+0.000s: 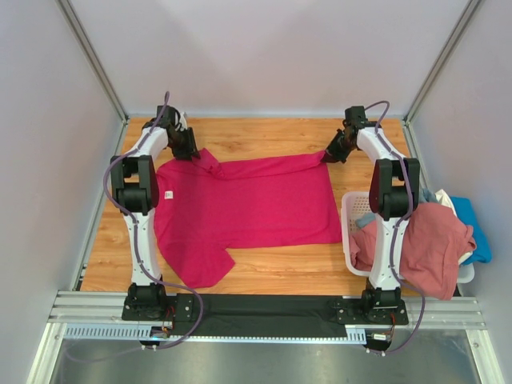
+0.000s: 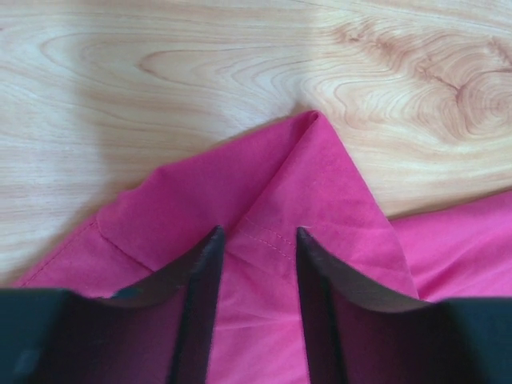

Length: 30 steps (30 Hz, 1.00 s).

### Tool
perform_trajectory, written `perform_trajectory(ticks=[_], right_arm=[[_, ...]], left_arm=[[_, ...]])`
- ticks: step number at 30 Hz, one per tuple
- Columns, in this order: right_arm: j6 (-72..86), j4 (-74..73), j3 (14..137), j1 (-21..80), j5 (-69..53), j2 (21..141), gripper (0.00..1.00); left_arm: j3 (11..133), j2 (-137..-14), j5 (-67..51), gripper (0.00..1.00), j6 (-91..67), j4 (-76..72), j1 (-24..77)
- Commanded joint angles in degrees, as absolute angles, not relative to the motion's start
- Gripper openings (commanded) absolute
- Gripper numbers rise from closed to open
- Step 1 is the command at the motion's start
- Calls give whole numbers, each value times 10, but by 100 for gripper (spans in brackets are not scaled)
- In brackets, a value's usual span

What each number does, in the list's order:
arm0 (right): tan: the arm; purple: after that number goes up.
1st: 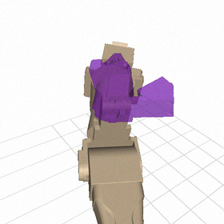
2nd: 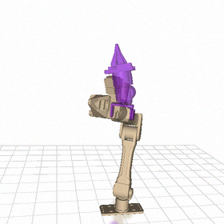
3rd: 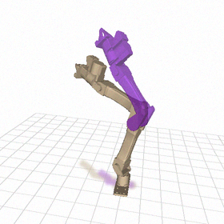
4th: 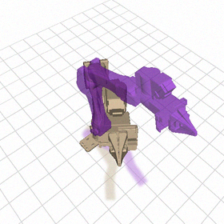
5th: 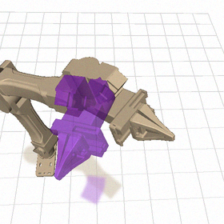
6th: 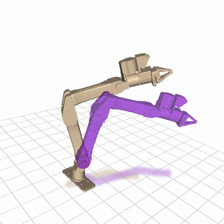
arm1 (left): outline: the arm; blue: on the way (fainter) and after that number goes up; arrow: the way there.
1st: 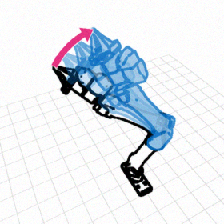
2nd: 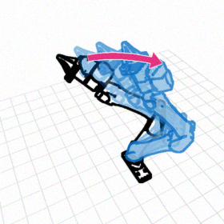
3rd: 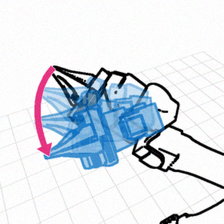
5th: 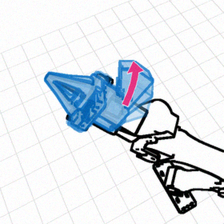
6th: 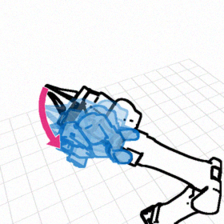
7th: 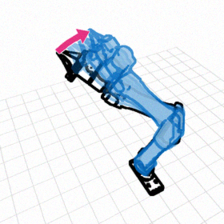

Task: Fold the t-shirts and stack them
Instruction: Fold the tshirt

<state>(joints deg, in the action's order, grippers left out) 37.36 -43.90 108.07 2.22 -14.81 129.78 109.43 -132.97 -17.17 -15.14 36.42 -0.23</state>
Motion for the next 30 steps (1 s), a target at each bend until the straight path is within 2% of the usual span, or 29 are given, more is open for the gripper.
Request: perform_trajectory(ticks=[1,4,12,15,20,23,25,27,30], right_arm=[[363,-435,1099,18,-159,1306,0],[365,-434,1100,18,-161,1309,0],[367,-432,1103,17,-163,1310,0],[367,-432,1103,17,-163,1310,0],[365,-432,1104,16,-163,1310,0],[365,-433,1106,16,-165,1310,0],[365,-432,1106,16,-166,1310,0],[365,-434,1108,16,-166,1312,0],[366,-435,1110,16,-166,1312,0]], left_arm=[[1121,-1335,-174,45,-125,352,12],[1132,-1342,-182,39,-124,358,16],[1184,-1380,-180,41,-129,406,21],[1201,-1389,-174,33,-131,417,22],[1205,-1390,-154,30,-133,433,23],[1208,-1390,-142,24,-132,440,23],[1208,-1390,-139,14,-132,441,23],[1222,-1393,-134,0,-131,446,23],[1245,-1383,-127,0,-133,463,23]])
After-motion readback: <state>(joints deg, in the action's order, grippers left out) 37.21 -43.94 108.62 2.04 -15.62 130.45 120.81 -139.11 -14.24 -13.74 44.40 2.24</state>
